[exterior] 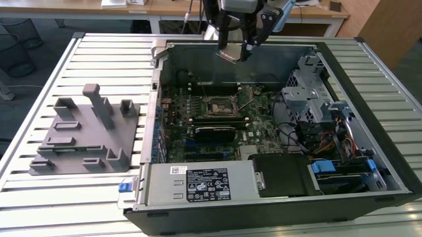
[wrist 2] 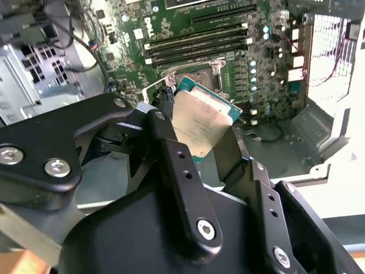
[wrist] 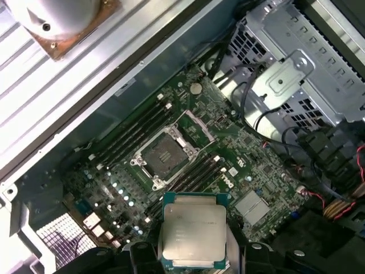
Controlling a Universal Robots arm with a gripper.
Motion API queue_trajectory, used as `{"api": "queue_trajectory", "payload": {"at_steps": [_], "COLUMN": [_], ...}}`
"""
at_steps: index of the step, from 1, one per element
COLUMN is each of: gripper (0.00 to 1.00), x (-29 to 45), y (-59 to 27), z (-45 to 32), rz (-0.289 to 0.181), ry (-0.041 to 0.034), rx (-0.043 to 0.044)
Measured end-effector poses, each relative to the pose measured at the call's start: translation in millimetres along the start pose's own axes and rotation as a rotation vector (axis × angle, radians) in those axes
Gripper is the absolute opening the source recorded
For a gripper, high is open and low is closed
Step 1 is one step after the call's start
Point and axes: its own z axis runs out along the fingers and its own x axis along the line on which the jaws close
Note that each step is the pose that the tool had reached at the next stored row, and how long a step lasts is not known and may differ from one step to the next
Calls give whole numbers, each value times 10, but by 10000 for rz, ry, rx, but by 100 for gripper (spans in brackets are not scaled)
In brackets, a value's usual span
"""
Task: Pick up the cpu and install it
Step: 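Place the cpu into insertion slot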
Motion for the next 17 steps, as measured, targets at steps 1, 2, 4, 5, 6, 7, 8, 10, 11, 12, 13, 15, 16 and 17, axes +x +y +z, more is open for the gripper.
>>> {"api": "queue_trajectory", "payload": {"at_steps": [1,2,4,5,6,7,8,10,11,12,13,15,16,17], "gripper": [53,53,53,53,53,53,53,53,53,53,53,53,53,53], "x": [0,0,0,0,0,0,0,0,0,0,0,0,0,0], "y": [0,0,0,0,0,0,0,0,-1,-1,-1,-1,-1,-1], "z": [1,2,5,7,8,10,11,14,15,17,18,22,23,26], "rz": [180,361,720,904,1096,1275,1454,1813,1994,2173,2354,2729,2909,3088], "ry": [-6,-12,-24,-30,-37,-43,-49,-61,-67,-74,-80,-93,-99,-104], "rx": [2,4,5,7,9,11,12,15,16,19,20,23,25,26]}}
